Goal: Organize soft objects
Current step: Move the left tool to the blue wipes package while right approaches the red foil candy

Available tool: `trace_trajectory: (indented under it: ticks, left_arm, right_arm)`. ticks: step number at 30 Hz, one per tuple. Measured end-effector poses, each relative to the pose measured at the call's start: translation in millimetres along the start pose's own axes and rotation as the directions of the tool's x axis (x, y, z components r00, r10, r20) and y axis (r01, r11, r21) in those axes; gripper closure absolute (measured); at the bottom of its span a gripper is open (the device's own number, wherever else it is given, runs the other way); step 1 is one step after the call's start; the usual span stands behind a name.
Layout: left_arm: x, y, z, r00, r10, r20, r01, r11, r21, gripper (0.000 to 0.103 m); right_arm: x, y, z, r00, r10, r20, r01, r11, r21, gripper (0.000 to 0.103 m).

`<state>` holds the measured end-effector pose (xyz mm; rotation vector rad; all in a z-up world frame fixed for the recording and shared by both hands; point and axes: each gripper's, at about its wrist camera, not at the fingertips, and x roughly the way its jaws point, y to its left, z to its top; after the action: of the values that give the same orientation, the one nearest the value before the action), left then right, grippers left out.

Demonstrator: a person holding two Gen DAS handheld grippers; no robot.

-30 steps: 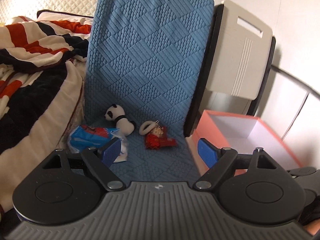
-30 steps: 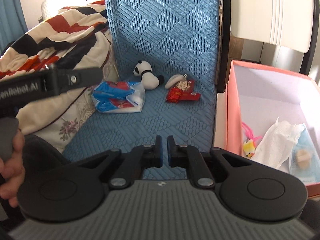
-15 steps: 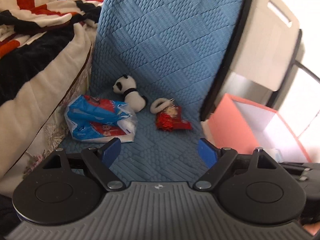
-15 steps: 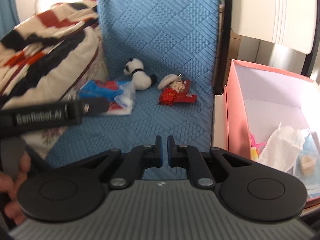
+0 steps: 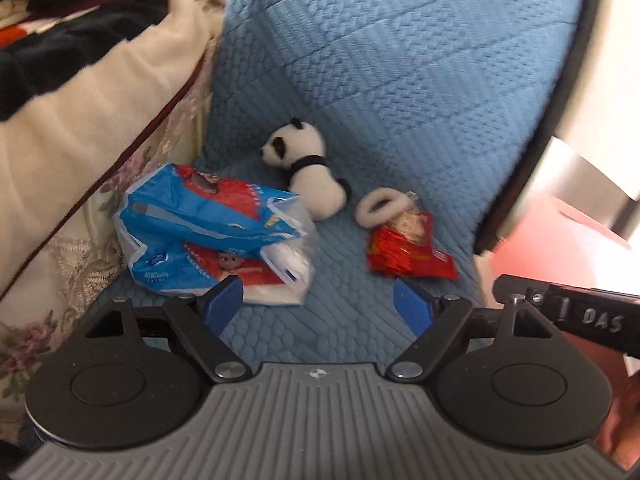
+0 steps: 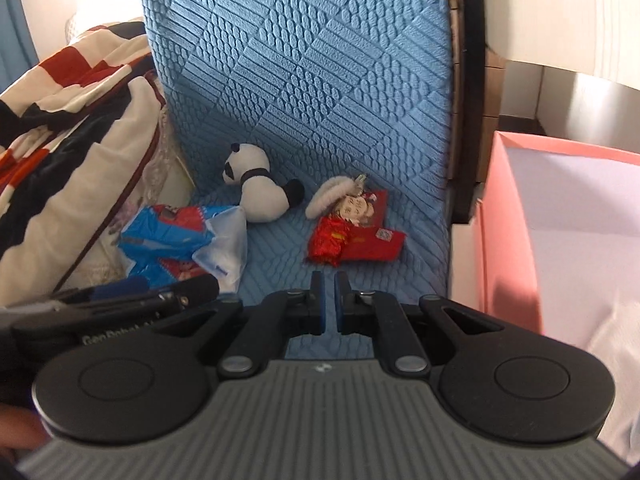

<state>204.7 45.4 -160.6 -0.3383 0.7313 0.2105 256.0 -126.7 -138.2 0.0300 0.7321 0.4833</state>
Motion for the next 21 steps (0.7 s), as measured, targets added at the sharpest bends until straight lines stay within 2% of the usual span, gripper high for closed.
trace_trajectory:
  ticks: [3,6,7,9,10,11,13,15,18,20,21]
  left_arm:
    - [21.9,8.3,0.6,1.000,0.017,-0.021,-0.018,0.999,-0.044,0.021]
    - [35.0,10.3,-1.3,0.999,0.044,-0.005,-0.044,0.998,-0.043,0.027]
    - [38.3,10.4,-2.6,0.999,0.054,0.004,-0.054,0.998,-0.037,0.034]
    - [46.8,11.9,-4.9,0.998,0.062,0.001,-0.062,0.998,-0.029,0.039]
    - [50.9,12.7,-6.1,0.998,0.068,-0.003,-0.068,0.997,-0.026,0.043]
    - [54.5,13.2,-7.7,0.997,0.080,-0.006,-0.080,0.997,-0.023,0.049]
    - [61.6,15.0,-11.5,0.995,0.096,-0.010,-0.096,0.995,-0.022,0.053]
    - [66.3,18.1,-13.2,0.995,0.095,-0.020,-0.096,0.995,-0.037,0.060]
    - [68.8,21.3,-15.9,0.995,0.096,-0.019,-0.097,0.994,-0.044,0.077]
    - [68.9,23.8,-16.9,0.997,0.080,-0.016,-0.081,0.995,-0.056,0.094]
    - [69.0,24.7,-17.4,0.997,0.074,-0.016,-0.075,0.995,-0.062,0.095]
  right_arm:
    - [20.6,-4.1,11.1,0.999,0.022,-0.027,-0.021,1.000,0.015,0.094]
    - [44.4,-5.8,20.5,0.998,0.022,-0.057,-0.022,1.000,-0.002,0.094]
    - [52.9,-6.7,23.2,0.997,0.022,-0.070,-0.022,1.000,-0.010,0.094]
    - [70.1,-7.1,27.7,0.996,0.018,-0.088,-0.021,0.999,-0.033,0.094]
    - [78.3,-8.3,29.0,0.995,0.014,-0.096,-0.018,0.999,-0.038,0.089]
    - [86.1,-9.4,30.2,0.995,0.010,-0.103,-0.014,0.999,-0.036,0.072]
    - [97.6,-10.3,31.7,0.995,0.018,-0.100,-0.021,0.999,-0.033,0.054]
    - [106.2,-7.8,33.5,0.995,0.030,-0.098,-0.035,0.998,-0.046,0.055]
    - [118.0,-2.6,34.8,0.994,0.039,-0.103,-0.048,0.996,-0.079,0.053]
    - [127.9,0.3,34.4,0.994,0.021,-0.106,-0.032,0.994,-0.101,0.041]
    - [132.9,1.1,33.6,0.994,0.009,-0.109,-0.021,0.994,-0.111,0.039]
